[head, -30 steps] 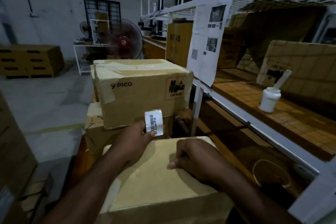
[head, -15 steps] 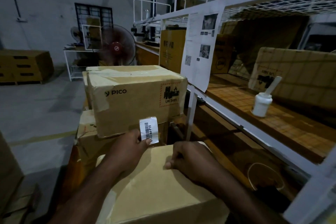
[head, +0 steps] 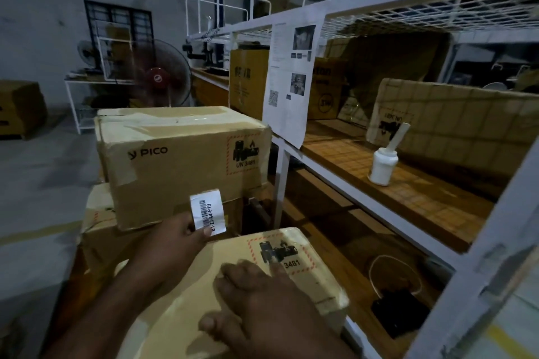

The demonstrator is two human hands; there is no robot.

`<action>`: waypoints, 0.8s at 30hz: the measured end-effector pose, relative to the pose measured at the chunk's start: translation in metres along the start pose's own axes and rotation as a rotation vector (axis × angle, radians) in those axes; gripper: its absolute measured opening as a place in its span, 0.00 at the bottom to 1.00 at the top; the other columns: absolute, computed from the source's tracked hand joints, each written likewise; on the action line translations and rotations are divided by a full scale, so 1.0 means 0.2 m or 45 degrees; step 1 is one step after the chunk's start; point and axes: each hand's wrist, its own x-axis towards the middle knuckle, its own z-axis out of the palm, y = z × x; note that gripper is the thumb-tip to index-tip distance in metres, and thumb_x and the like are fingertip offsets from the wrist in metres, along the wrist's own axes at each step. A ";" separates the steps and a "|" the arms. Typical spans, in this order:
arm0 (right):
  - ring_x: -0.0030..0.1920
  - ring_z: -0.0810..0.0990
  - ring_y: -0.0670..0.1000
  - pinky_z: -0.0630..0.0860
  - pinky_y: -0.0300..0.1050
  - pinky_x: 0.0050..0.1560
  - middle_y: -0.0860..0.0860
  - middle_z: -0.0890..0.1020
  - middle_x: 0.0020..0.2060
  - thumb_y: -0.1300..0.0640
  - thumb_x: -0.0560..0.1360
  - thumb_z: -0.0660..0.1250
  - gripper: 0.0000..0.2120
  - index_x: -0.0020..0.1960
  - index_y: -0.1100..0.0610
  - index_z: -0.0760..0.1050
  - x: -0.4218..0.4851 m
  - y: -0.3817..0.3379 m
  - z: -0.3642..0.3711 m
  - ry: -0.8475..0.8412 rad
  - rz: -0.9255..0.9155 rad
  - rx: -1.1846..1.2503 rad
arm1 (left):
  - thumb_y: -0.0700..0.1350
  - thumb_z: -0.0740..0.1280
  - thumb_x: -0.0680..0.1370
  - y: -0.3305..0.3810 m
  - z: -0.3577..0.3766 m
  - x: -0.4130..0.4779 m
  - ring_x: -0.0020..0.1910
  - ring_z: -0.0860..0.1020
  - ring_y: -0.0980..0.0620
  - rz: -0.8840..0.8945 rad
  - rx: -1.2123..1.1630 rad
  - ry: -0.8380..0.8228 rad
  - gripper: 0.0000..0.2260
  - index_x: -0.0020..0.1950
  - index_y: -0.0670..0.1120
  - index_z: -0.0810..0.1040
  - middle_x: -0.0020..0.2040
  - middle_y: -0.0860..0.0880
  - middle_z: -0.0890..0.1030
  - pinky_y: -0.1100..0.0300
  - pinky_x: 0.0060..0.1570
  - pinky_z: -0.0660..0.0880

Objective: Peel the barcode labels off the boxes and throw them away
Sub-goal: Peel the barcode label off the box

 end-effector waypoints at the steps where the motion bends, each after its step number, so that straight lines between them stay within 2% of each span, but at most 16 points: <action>1: 0.79 0.47 0.47 0.35 0.60 0.76 0.45 0.53 0.79 0.27 0.74 0.41 0.41 0.79 0.51 0.55 0.03 -0.03 -0.02 -0.045 0.040 0.012 | 0.48 0.70 0.77 0.00 0.00 0.00 0.44 0.84 0.55 -0.001 -0.022 -0.001 0.05 0.47 0.59 0.83 0.42 0.61 0.86 0.51 0.50 0.78; 3: 0.79 0.47 0.50 0.36 0.62 0.75 0.48 0.53 0.80 0.25 0.73 0.38 0.45 0.80 0.54 0.54 0.11 -0.09 -0.04 -0.022 0.076 -0.005 | 0.44 0.69 0.78 0.01 0.00 -0.01 0.43 0.83 0.54 -0.003 -0.029 0.016 0.06 0.44 0.54 0.83 0.41 0.62 0.85 0.52 0.49 0.77; 5: 0.79 0.48 0.52 0.37 0.61 0.76 0.52 0.53 0.80 0.26 0.75 0.41 0.45 0.79 0.57 0.54 0.14 -0.12 -0.03 -0.010 0.089 -0.011 | 0.44 0.69 0.78 0.02 0.00 -0.02 0.43 0.83 0.55 -0.013 -0.015 0.045 0.07 0.43 0.55 0.82 0.40 0.64 0.85 0.54 0.47 0.76; 9: 0.79 0.47 0.50 0.32 0.60 0.74 0.51 0.51 0.80 0.26 0.74 0.42 0.45 0.80 0.56 0.53 0.02 -0.09 -0.04 -0.152 0.041 -0.151 | 0.46 0.70 0.77 0.02 0.00 -0.02 0.45 0.82 0.55 -0.018 0.068 0.104 0.07 0.41 0.57 0.80 0.42 0.58 0.85 0.52 0.51 0.78; 11: 0.79 0.47 0.49 0.28 0.60 0.73 0.50 0.51 0.80 0.25 0.71 0.36 0.47 0.80 0.55 0.53 -0.05 -0.07 -0.06 -0.229 0.013 -0.219 | 0.46 0.69 0.78 0.03 0.01 -0.02 0.46 0.82 0.55 -0.019 0.107 0.100 0.06 0.43 0.56 0.80 0.47 0.56 0.85 0.52 0.52 0.78; 13: 0.79 0.50 0.48 0.31 0.63 0.74 0.49 0.54 0.80 0.24 0.65 0.30 0.53 0.79 0.54 0.56 -0.05 -0.07 -0.08 -0.204 0.012 -0.179 | 0.49 0.69 0.77 0.03 0.01 -0.01 0.47 0.82 0.54 -0.028 0.125 0.085 0.02 0.47 0.54 0.81 0.49 0.56 0.85 0.51 0.54 0.78; 15: 0.79 0.50 0.48 0.35 0.64 0.75 0.49 0.55 0.80 0.25 0.70 0.33 0.49 0.79 0.54 0.57 0.01 -0.08 -0.05 -0.111 0.019 -0.120 | 0.51 0.68 0.76 0.04 0.00 -0.02 0.47 0.82 0.55 -0.040 0.108 0.064 0.07 0.51 0.52 0.82 0.48 0.56 0.85 0.49 0.54 0.78; 17: 0.80 0.46 0.50 0.35 0.62 0.76 0.51 0.50 0.80 0.26 0.75 0.39 0.45 0.80 0.55 0.52 0.08 -0.12 -0.01 -0.085 0.043 -0.088 | 0.50 0.68 0.76 0.05 -0.01 -0.04 0.47 0.83 0.56 -0.043 0.082 0.045 0.07 0.52 0.52 0.83 0.47 0.57 0.86 0.49 0.54 0.78; 20: 0.80 0.43 0.50 0.35 0.58 0.76 0.53 0.47 0.80 0.27 0.75 0.43 0.45 0.80 0.57 0.48 0.07 -0.16 0.01 -0.097 0.033 -0.078 | 0.55 0.65 0.72 0.07 -0.01 -0.05 0.48 0.83 0.57 -0.041 0.105 0.051 0.13 0.52 0.53 0.83 0.48 0.57 0.86 0.48 0.54 0.78; 22: 0.79 0.43 0.48 0.33 0.56 0.76 0.50 0.47 0.80 0.26 0.74 0.42 0.45 0.80 0.54 0.49 -0.01 -0.13 -0.03 -0.154 -0.016 -0.078 | 0.55 0.65 0.72 0.07 0.00 -0.04 0.47 0.82 0.56 -0.047 0.145 0.060 0.14 0.52 0.53 0.83 0.48 0.57 0.86 0.49 0.53 0.79; 24: 0.79 0.44 0.43 0.33 0.56 0.74 0.43 0.48 0.80 0.24 0.68 0.37 0.47 0.80 0.48 0.51 -0.11 -0.07 -0.09 -0.236 -0.033 -0.118 | 0.52 0.67 0.74 0.06 0.00 -0.04 0.47 0.82 0.56 -0.053 0.157 0.068 0.10 0.52 0.52 0.83 0.48 0.57 0.86 0.50 0.54 0.79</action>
